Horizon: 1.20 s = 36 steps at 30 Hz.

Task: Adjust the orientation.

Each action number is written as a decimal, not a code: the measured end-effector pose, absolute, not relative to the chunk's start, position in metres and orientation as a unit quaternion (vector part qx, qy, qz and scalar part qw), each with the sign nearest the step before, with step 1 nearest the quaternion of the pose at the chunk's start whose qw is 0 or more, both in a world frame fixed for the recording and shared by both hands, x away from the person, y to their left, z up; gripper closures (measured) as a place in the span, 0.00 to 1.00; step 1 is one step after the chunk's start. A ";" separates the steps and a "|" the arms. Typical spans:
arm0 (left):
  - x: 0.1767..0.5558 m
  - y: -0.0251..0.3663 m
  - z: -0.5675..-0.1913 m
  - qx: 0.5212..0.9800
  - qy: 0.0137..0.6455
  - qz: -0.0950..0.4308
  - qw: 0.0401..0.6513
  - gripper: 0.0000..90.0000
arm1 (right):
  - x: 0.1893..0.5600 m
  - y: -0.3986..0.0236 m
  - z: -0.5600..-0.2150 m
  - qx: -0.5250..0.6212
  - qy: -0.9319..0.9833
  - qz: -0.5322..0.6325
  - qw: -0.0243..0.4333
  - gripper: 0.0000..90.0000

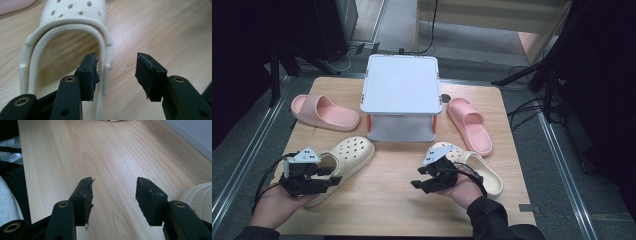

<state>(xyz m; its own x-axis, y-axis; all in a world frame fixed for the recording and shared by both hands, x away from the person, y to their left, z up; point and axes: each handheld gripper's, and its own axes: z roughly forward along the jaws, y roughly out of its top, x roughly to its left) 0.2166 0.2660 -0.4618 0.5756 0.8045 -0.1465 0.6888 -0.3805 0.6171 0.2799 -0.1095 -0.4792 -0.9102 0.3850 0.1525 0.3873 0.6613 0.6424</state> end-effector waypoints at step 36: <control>0.250 0.218 -0.451 0.848 0.408 0.060 0.332 0.86 | 0.270 -0.132 -0.481 -0.254 -0.900 -0.353 -0.018 0.56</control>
<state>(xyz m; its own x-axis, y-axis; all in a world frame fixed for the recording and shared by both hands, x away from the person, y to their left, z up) 0.2496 0.2176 -0.4515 0.6606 0.7316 -0.1685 0.6515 -0.4471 0.6129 0.2703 -0.1317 -0.4811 -0.8701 0.4707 0.1462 0.4447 0.6219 0.6446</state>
